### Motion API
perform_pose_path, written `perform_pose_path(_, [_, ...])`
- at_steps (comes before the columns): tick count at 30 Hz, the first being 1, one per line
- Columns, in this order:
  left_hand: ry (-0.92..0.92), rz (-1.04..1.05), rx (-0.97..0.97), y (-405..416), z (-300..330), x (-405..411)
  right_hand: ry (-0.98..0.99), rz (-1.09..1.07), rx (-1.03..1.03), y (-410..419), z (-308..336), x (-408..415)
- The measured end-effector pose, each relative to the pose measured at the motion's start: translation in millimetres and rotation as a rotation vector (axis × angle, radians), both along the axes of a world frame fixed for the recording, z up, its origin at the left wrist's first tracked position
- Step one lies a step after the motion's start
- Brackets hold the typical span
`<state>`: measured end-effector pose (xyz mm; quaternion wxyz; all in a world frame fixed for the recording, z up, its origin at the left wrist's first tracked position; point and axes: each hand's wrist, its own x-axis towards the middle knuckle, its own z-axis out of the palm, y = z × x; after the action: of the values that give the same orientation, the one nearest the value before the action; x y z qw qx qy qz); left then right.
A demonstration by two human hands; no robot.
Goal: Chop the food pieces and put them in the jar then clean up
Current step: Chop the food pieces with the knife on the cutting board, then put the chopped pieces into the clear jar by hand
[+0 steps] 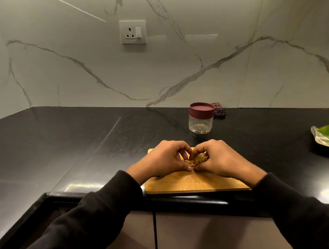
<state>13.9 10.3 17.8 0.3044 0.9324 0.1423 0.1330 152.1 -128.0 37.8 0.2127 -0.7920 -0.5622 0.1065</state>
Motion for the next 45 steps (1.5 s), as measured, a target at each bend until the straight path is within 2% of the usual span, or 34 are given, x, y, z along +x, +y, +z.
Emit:
perform_pose_path(6, [-0.013,0.090,0.035,-4.1,3.5,1.6,0.158,-0.082,0.123,-2.9,0.5,4.3])
perform_pose_path(10, [-0.044,0.125,-0.120,-3.4,11.3,2.7,0.233,-0.060,0.084,-6.6,4.6,7.8])
perform_pose_path(14, [-0.054,0.164,-0.131,-1.0,18.5,3.6,0.140,-0.113,0.164,-7.3,8.6,11.0])
perform_pose_path(18, [0.079,0.203,-0.028,-1.0,18.9,8.3,-0.004,-0.092,-0.045,-2.7,8.2,6.0])
perform_pose_path(21, [0.115,0.183,-0.072,-8.6,17.0,16.3,0.033,-0.077,-0.067,1.4,7.0,0.6])
perform_pose_path(26, [0.031,0.231,-0.100,-4.9,17.1,21.0,0.018,-0.125,-0.002,2.1,5.6,9.5])
perform_pose_path(30, [0.090,0.178,-0.170,-7.2,16.6,22.5,0.108,-0.077,-0.017,1.8,1.1,13.6])
perform_pose_path(32, [0.051,0.145,-0.208,-10.6,16.9,21.5,0.131,-0.069,0.030,0.7,1.5,15.7])
perform_pose_path(36, [-0.136,0.189,-0.167,1.0,21.5,20.2,0.030,-0.083,0.186,-0.5,12.6,27.7])
perform_pose_path(39, [-0.277,0.144,-0.272,12.4,26.3,26.5,-0.051,-0.090,0.243,9.7,27.2,46.3])
perform_pose_path(43, [-0.340,0.168,-0.278,32.9,28.0,56.8,-0.246,-0.157,0.206,41.0,40.6,82.9])
perform_pose_path(45, [-0.322,0.194,-0.252,43.4,27.9,75.1,-0.257,-0.182,0.164,58.1,45.0,98.7])
